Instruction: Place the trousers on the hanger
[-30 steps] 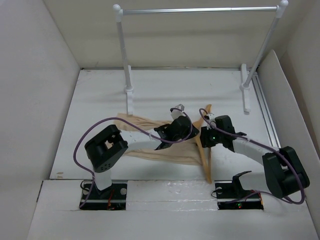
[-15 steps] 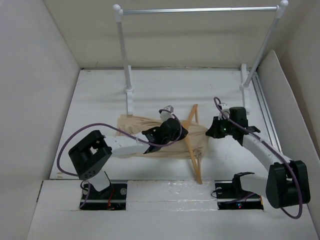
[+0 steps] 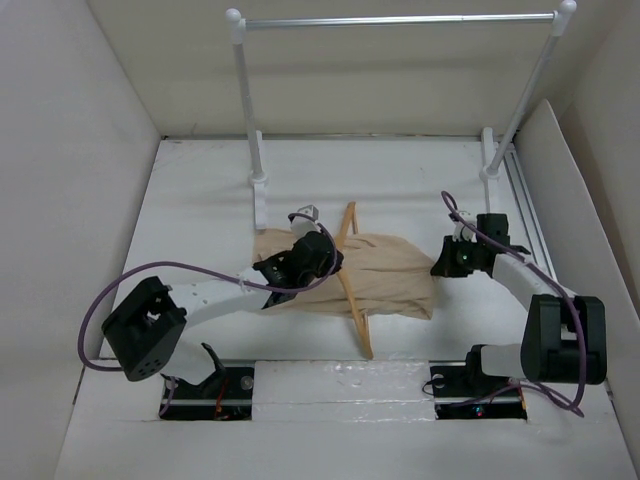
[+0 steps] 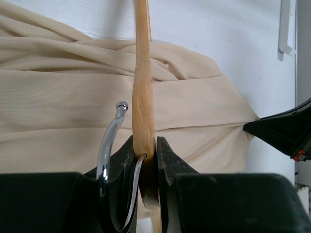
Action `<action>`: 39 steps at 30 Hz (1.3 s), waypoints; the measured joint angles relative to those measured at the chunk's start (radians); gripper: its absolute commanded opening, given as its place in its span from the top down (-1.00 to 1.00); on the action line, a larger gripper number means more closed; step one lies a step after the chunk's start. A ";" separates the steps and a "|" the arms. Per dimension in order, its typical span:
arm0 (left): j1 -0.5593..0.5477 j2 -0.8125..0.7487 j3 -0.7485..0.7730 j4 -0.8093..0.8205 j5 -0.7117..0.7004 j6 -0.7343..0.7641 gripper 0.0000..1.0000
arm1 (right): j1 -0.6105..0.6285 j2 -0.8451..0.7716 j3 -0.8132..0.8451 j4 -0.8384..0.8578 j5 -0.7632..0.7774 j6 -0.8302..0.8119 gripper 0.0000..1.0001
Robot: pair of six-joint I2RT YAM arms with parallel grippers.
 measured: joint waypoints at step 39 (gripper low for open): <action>-0.039 -0.032 0.379 -0.467 -0.113 0.219 1.00 | 0.023 -0.167 0.109 -0.153 -0.007 -0.027 -0.99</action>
